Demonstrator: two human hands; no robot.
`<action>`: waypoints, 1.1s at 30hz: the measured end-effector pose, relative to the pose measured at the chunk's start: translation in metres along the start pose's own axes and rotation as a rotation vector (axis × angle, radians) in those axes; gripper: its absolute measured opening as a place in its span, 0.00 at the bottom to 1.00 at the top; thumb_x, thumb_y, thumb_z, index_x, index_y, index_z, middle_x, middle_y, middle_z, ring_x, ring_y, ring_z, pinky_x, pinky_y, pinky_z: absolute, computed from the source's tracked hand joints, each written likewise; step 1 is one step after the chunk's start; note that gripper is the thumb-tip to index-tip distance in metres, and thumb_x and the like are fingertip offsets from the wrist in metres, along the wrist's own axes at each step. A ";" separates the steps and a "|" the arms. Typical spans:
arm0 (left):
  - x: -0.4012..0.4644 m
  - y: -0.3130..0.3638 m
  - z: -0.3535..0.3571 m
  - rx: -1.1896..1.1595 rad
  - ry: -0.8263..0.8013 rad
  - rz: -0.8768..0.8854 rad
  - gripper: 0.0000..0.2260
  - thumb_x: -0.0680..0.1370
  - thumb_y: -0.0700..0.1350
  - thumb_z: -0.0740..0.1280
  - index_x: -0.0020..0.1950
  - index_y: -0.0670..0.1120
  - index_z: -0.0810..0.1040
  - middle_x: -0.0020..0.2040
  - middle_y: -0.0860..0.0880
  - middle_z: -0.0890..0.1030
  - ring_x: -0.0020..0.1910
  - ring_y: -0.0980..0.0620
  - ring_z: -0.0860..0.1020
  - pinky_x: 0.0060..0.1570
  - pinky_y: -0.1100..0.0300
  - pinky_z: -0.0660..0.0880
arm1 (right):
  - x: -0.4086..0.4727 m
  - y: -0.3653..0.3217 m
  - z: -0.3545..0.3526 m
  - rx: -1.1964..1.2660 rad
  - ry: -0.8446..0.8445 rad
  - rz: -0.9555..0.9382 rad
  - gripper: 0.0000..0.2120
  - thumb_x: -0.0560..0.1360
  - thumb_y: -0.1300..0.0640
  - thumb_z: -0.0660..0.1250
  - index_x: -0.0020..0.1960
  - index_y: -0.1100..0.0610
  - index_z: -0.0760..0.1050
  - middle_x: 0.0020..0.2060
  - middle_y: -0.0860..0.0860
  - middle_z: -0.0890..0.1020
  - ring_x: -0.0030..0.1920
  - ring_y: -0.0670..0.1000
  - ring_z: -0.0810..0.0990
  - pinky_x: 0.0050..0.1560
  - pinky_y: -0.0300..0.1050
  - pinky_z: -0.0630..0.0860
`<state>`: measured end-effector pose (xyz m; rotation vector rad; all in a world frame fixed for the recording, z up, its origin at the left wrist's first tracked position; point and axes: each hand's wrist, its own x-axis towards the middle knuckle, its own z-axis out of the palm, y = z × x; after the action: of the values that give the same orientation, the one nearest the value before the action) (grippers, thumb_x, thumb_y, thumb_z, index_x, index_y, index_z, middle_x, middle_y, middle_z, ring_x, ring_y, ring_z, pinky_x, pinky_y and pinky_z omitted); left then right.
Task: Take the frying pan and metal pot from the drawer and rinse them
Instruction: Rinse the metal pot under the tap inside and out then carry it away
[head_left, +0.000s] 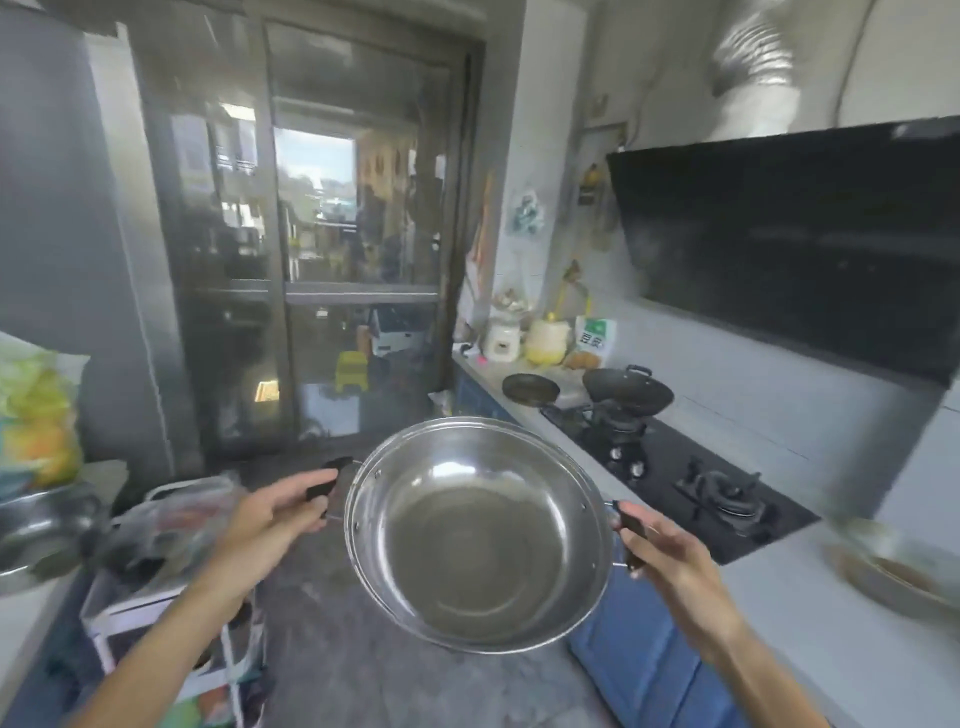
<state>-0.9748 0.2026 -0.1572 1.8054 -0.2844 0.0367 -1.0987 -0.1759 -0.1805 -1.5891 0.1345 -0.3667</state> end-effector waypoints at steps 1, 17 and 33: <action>0.019 0.003 0.027 -0.011 -0.030 0.009 0.13 0.77 0.37 0.65 0.59 0.49 0.78 0.54 0.47 0.81 0.42 0.55 0.82 0.40 0.78 0.73 | 0.008 -0.001 -0.022 -0.015 0.042 0.004 0.27 0.61 0.44 0.77 0.57 0.53 0.79 0.51 0.53 0.84 0.37 0.46 0.77 0.37 0.36 0.75; 0.286 0.012 0.460 0.004 -0.761 0.167 0.14 0.76 0.36 0.66 0.57 0.51 0.78 0.49 0.53 0.79 0.41 0.69 0.79 0.43 0.78 0.72 | 0.084 0.078 -0.287 -0.127 0.792 0.097 0.35 0.52 0.38 0.78 0.54 0.53 0.79 0.42 0.49 0.84 0.32 0.46 0.75 0.34 0.35 0.75; 0.289 -0.080 0.788 0.396 -1.303 0.266 0.14 0.75 0.43 0.68 0.60 0.52 0.78 0.50 0.49 0.82 0.49 0.51 0.80 0.48 0.61 0.71 | 0.041 0.240 -0.452 -0.179 1.188 0.471 0.20 0.73 0.73 0.65 0.64 0.65 0.73 0.48 0.59 0.79 0.39 0.48 0.77 0.35 0.34 0.75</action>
<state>-0.7765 -0.5857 -0.3824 1.9253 -1.5083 -0.9803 -1.1685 -0.6315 -0.4060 -1.2620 1.4470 -0.8948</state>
